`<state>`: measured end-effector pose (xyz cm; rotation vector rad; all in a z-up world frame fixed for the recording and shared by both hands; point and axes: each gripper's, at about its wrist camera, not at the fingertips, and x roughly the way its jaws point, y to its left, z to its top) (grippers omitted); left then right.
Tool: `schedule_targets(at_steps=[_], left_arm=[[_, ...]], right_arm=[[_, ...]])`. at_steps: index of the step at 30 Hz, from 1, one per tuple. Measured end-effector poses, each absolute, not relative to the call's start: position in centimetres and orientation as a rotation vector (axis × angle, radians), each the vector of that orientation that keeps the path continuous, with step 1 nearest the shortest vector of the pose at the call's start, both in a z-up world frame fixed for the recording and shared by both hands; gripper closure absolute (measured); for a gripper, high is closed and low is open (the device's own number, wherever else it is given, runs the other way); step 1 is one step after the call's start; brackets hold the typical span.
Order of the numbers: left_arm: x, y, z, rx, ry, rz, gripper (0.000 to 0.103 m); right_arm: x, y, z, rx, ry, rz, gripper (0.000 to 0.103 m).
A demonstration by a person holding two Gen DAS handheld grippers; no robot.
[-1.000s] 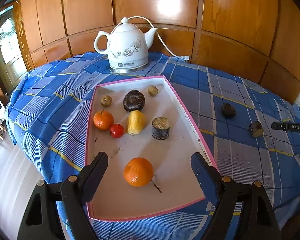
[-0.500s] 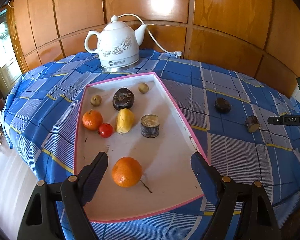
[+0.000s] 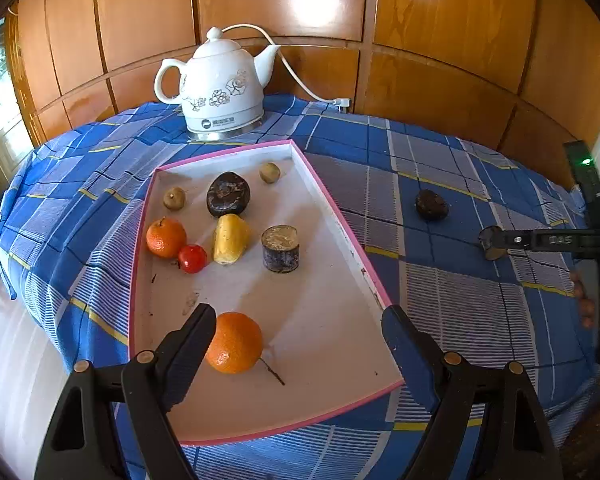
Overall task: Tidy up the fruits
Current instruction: 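Reach the right tool to the brown cut piece and grasp it, then reach the left tool to the dark round fruit and grasp it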
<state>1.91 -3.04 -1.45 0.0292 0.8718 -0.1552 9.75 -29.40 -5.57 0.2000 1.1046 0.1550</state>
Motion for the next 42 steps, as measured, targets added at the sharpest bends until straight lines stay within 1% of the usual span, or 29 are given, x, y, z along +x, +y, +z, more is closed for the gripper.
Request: schedule_targets(at_steps=[6,7,8,9,16,19,21,25,27,29,30,40,41,42], left_arm=[[2.6,-4.0,-0.6,0.028,0.861,-0.197,0.018],[2.8,-4.3,-0.4,0.027,0.859,-0.207,0.018],[3.0,-4.9,-0.2,0.029,0.856,-0.225,0.018],[3.2,-5.4,0.0,0.032,0.854,-0.24,0.018],[5.9,-9.8,0.8,0.061,0.868,-0.36,0.019],[7.8,-11.6,0.3,0.058,0.899,-0.378,0.021],[9.3,-12.8,-0.4,0.055,0.935,-0.396,0.026],[11.7,-15.4,-1.9,0.095,0.975,-0.406,0.029],[12.5,-16.3,-2.6,0.111,0.99,-0.415,0.035],[13.3,-17.4,-3.2,0.133,0.995,-0.431,0.037],[13.8,-18.1,-3.5,0.149,0.996,-0.433,0.041],[17.8,-22.2,-6.8,0.251,1.031,-0.406,0.04],[18.2,-22.5,-7.3,0.256,1.041,-0.41,0.042],[18.3,-22.6,-7.7,0.258,1.043,-0.413,0.049]], right_arm=[[10.8,-29.4,-6.9,0.217,1.14,0.156,0.038],[10.8,-29.3,-6.9,0.197,1.139,0.153,0.053],[10.7,-29.1,-6.6,0.19,1.138,0.172,0.06],[10.7,-29.1,-6.4,0.188,1.137,0.166,0.06],[9.9,-29.6,-4.2,0.068,1.099,0.069,0.061],[9.8,-30.3,-3.6,0.023,1.088,0.008,0.06],[10.0,-31.0,-3.5,0.043,1.093,-0.013,0.06],[10.0,-32.1,-2.8,0.063,1.077,-0.052,0.06],[10.0,-32.5,-2.5,0.083,1.067,-0.057,0.06],[10.0,-32.6,-2.3,0.094,1.06,-0.053,0.06],[10.0,-32.7,-2.1,0.098,1.058,-0.05,0.06],[10.1,-32.6,-1.8,0.116,1.049,-0.034,0.06],[10.1,-32.6,-1.8,0.114,1.051,-0.033,0.06],[10.1,-32.5,-1.9,0.11,1.055,-0.029,0.06]])
